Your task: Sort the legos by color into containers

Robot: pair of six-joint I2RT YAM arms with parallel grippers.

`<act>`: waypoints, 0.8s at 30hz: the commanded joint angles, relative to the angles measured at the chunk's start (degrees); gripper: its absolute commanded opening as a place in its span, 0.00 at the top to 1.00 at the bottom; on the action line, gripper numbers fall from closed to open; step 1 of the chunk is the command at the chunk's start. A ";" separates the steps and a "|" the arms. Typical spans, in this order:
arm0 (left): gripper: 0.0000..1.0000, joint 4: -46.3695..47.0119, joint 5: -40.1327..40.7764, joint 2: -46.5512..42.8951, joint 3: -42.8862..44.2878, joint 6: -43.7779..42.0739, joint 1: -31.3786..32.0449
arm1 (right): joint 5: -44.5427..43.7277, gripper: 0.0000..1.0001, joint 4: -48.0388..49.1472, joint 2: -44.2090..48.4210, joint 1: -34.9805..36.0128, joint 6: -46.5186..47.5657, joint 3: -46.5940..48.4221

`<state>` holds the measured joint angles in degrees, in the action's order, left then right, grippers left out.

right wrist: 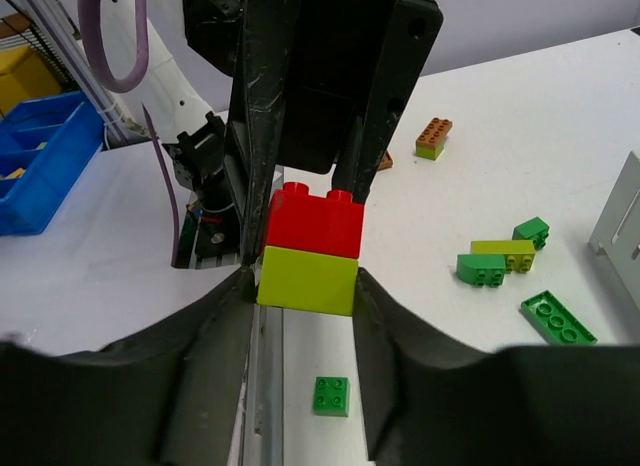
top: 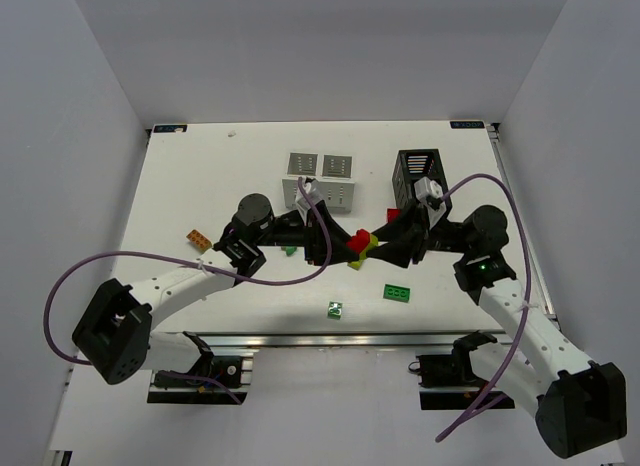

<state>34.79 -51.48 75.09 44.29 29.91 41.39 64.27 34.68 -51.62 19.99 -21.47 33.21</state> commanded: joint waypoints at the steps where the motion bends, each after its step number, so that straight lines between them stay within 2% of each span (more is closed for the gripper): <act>1: 1.00 -0.15 -0.28 0.14 0.00 -1.17 0.36 | 0.77 0.58 4.96 -0.85 0.31 -1.38 -0.08; 2: 1.00 -0.24 -0.37 0.06 0.09 -1.26 0.45 | 1.12 0.68 5.14 -1.29 0.23 -1.46 -0.08; 5: 1.00 -0.59 -0.28 -0.55 0.18 -1.78 0.45 | 1.65 0.88 4.27 -1.56 0.31 -0.76 -0.16; 8: 1.00 -1.56 -0.02 -1.69 0.18 -2.84 0.36 | 1.91 0.94 2.60 -1.03 0.23 1.42 -0.08; 12: 1.00 -5.59 0.42 -4.42 0.79 -6.96 0.01 | 1.82 0.98 -2.06 0.37 -0.21 6.26 0.10; 20: 1.00 -5.08 2.35 -8.38 0.01 -7.41 -1.92 | 2.88 1.00 -3.38 0.73 -3.99 7.06 0.19; 24: 1.00 -4.81 3.32 -9.78 -0.35 -7.50 -2.63 | 0.86 1.00 -10.23 0.20 -5.48 12.41 2.38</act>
<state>29.15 -49.30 67.64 44.29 23.31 39.33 66.11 28.99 -51.57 15.55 -14.13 33.10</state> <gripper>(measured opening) 0.465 0.432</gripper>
